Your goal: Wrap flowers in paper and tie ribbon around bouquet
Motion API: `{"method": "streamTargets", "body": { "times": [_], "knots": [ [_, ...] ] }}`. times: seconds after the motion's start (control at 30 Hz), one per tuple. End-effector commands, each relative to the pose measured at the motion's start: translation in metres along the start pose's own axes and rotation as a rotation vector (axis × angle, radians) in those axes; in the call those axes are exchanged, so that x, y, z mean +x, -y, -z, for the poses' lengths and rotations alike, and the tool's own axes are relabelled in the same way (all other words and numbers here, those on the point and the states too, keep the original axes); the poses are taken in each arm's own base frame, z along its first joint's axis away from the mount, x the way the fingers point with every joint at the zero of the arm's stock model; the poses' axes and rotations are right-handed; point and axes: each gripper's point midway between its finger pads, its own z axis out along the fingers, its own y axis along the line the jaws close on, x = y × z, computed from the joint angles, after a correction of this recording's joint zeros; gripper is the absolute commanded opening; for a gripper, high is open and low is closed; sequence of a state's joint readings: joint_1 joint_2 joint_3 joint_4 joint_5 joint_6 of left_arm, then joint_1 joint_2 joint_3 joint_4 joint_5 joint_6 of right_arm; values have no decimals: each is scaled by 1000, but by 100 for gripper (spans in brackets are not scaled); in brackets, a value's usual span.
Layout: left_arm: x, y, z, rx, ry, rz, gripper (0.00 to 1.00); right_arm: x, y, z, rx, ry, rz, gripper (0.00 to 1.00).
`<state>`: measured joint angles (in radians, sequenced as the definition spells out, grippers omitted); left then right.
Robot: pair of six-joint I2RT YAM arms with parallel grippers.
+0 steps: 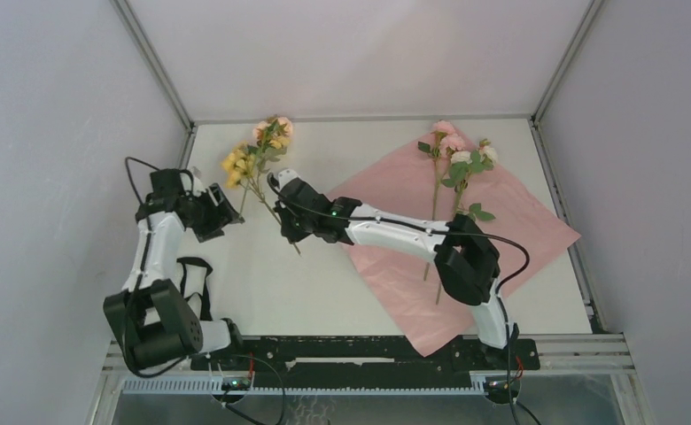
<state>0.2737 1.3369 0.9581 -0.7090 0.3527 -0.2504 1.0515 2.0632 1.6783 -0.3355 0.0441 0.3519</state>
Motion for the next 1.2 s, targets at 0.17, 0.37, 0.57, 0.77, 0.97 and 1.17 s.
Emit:
{"method": "streamTargets", "body": {
  "times": [0.17,0.37,0.57,0.77,0.97,1.17],
  "knots": [
    [-71,36,114,127,396,-147,72,-83,-44,114,-174,227,72,0],
    [-82,56,156,200,464,-151,72,-97,-69,163,-364,331,67,0],
    [-101,71,203,223,582,-178,73,-123,-80,209,-580,449,-6,0],
    [-105,84,231,234,675,-245,76,-135,-49,211,-403,538,-50,0],
    [-98,89,219,301,619,-240,76,-137,-19,229,-240,594,-70,0],
    [-103,77,202,275,607,-225,76,-148,-25,316,-279,742,27,0]
  ]
}}
